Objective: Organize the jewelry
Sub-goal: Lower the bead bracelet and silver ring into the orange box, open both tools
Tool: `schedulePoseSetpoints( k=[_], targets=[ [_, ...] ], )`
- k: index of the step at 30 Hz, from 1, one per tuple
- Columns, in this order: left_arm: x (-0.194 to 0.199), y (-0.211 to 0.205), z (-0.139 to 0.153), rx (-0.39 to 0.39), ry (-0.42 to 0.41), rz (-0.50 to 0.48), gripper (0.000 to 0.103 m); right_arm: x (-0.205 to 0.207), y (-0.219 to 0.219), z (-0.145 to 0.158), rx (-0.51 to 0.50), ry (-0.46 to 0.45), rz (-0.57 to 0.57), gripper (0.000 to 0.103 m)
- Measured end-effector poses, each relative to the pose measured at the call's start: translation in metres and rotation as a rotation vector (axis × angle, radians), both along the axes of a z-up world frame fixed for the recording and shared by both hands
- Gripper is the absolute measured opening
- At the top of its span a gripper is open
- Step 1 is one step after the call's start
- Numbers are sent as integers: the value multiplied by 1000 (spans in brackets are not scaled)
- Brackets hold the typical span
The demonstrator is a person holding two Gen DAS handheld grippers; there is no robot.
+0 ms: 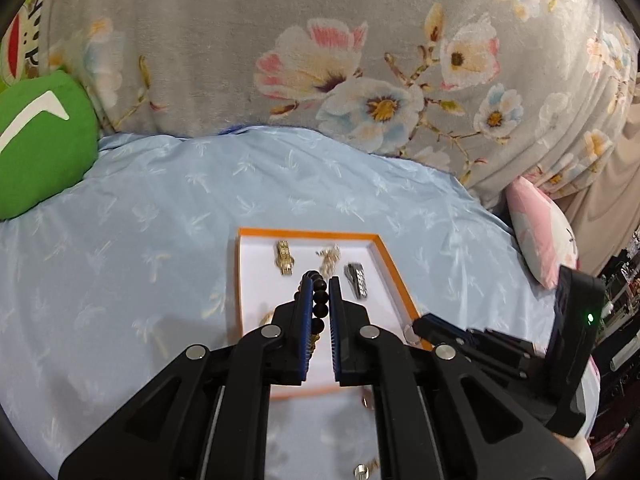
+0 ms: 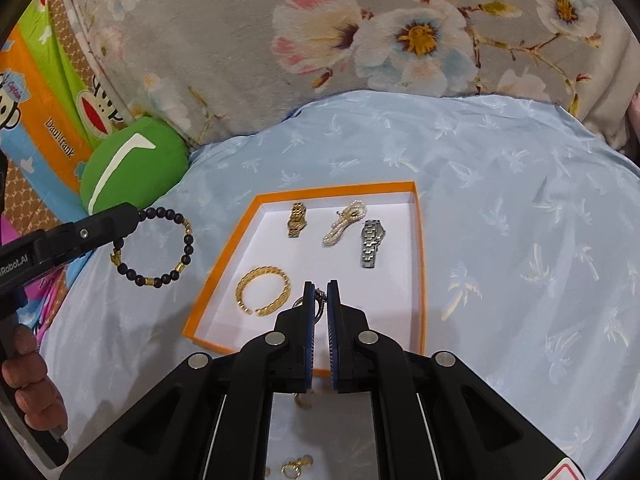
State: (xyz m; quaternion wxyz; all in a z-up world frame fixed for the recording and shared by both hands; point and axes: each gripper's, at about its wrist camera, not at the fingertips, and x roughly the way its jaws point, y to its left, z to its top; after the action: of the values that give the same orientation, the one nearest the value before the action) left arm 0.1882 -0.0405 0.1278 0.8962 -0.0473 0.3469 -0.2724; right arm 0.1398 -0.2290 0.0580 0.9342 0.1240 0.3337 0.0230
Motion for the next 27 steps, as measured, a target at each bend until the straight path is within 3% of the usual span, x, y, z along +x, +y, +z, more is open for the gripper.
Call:
schedulePoseSetpoints(
  k=[11, 23, 26, 27],
  targets=[
    [84, -54, -56, 61, 76, 1, 7, 49, -15, -36, 25, 63, -8, 5],
    [101, -50, -86, 89, 113, 47, 10, 59, -15, -54, 31, 86, -16, 6],
    [100, -43, -87, 78, 121, 71, 33, 56, -16, -54, 30, 77, -31, 8],
    [99, -41, -87, 77, 117, 82, 46, 55, -17, -53, 34, 74, -36, 8]
  ],
)
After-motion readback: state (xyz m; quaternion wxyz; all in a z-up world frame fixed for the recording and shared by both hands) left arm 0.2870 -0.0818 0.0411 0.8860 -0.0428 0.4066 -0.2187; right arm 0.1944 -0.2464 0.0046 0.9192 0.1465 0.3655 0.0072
